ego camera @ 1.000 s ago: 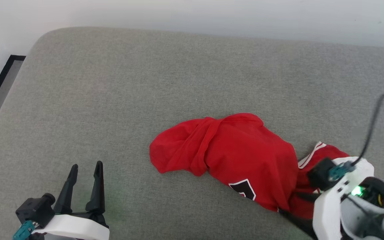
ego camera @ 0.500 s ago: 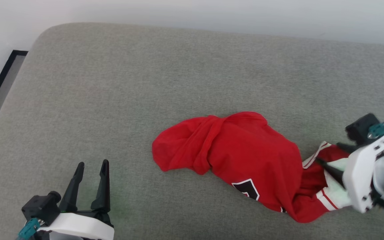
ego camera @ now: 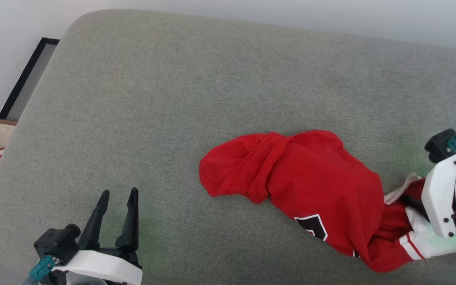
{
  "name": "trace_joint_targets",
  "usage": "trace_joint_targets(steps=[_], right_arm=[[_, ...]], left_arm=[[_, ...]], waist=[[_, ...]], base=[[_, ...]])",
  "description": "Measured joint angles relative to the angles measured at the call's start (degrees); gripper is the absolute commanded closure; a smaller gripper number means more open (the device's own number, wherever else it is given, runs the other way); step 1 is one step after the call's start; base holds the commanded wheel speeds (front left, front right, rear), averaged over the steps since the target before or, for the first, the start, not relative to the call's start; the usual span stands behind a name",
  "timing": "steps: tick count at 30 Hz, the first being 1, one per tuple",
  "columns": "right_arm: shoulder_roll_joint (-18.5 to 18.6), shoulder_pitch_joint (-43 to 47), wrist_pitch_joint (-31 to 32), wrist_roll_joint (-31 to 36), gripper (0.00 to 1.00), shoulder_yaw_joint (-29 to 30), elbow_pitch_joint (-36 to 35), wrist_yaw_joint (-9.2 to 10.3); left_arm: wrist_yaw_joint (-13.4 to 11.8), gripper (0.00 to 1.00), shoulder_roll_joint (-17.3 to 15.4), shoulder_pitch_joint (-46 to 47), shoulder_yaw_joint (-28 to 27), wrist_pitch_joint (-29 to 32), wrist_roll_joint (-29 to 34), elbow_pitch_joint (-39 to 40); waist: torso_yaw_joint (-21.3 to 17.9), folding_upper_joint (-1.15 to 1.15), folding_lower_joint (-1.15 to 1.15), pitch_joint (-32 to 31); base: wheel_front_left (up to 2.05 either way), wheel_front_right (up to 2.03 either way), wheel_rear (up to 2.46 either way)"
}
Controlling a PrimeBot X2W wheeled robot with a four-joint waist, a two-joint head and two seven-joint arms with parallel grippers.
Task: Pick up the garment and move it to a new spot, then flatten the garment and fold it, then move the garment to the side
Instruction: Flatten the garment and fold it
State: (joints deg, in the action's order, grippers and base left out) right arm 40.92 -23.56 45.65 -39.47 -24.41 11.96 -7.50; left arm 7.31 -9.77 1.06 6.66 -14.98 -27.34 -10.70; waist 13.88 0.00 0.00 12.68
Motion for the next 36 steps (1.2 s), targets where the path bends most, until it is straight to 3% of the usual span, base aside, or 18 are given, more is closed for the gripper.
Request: trace_joint_targets(steps=[2, 3, 5, 10, 17, 31, 33, 34, 35, 36], right_arm=[[0.05, -0.81, 0.85, -0.81, 0.01, -1.68, 1.77, 0.00], [0.11, -1.60, 1.22, -1.27, 0.48, -2.34, 2.65, 0.00], [0.31, -3.20, 1.76, -2.37, 1.00, -3.80, 4.16, 0.00], [0.18, -6.93, -2.10, -2.75, 1.00, -5.32, 7.23, -0.01], [-1.49, -15.19, -11.82, 1.62, 1.00, -4.58, 12.22, -0.01], [-6.59, -29.16, -18.79, 7.35, 0.97, -4.93, 37.56, 0.00], [-7.88, -29.99, -19.02, 7.26, 0.79, -5.22, 40.79, 0.00], [-8.46, -30.32, -19.60, 7.26, 0.55, -5.47, 41.95, 0.00], [-8.86, -30.75, -19.71, 7.25, 0.09, -5.72, 42.90, 0.00], [-9.20, -31.20, -19.80, 7.06, 0.00, -5.97, 43.74, 0.00]], left_arm=[[0.00, 0.00, 0.04, 0.19, 0.18, 0.00, -0.23, 0.03], [0.00, 0.00, 0.04, 0.32, 0.25, 0.00, -0.25, 0.01], [0.00, 0.00, 0.16, 0.88, 0.38, 0.00, -0.26, -0.02], [0.00, 0.00, 0.34, 1.42, 0.48, 0.00, -0.33, -0.25], [0.00, 0.00, 0.58, 2.36, 1.14, 0.00, -0.41, -0.60], [0.00, 0.00, 0.90, 5.20, 4.02, 0.00, -0.92, -1.65], [0.00, 0.00, 0.93, 5.71, 4.24, -0.01, -0.93, -1.83], [0.00, 0.00, 0.93, 5.81, 4.26, 0.00, -0.93, -1.91], [0.00, 0.00, 0.92, 5.81, 4.28, 0.00, -0.94, -2.03], [0.00, 0.00, 0.90, 5.81, 4.24, 0.00, -0.94, -2.13]], waist=[[0.30, 0.00, 0.00, 0.46], [0.43, 0.00, 0.00, 0.73], [0.62, 0.00, 0.00, 1.16], [0.90, 0.00, 0.00, 1.87], [1.42, 0.00, 0.00, 2.25], [5.46, 0.00, 0.00, 4.42], [5.90, 0.00, 0.00, 4.65], [6.03, 0.00, 0.00, 4.67], [6.06, 0.00, 0.00, 4.63], [6.03, 0.00, 0.00, 4.54]], base=[[0.00, 0.00, 0.00], [0.00, 0.00, 0.00], [0.00, 0.00, 0.00], [0.00, 0.00, 0.00], [0.00, 0.00, 0.00], [0.00, 0.00, 0.00], [0.00, 0.00, 0.00], [0.00, 0.00, 0.00], [0.00, 0.00, 0.00], [0.00, 0.00, 0.00]])
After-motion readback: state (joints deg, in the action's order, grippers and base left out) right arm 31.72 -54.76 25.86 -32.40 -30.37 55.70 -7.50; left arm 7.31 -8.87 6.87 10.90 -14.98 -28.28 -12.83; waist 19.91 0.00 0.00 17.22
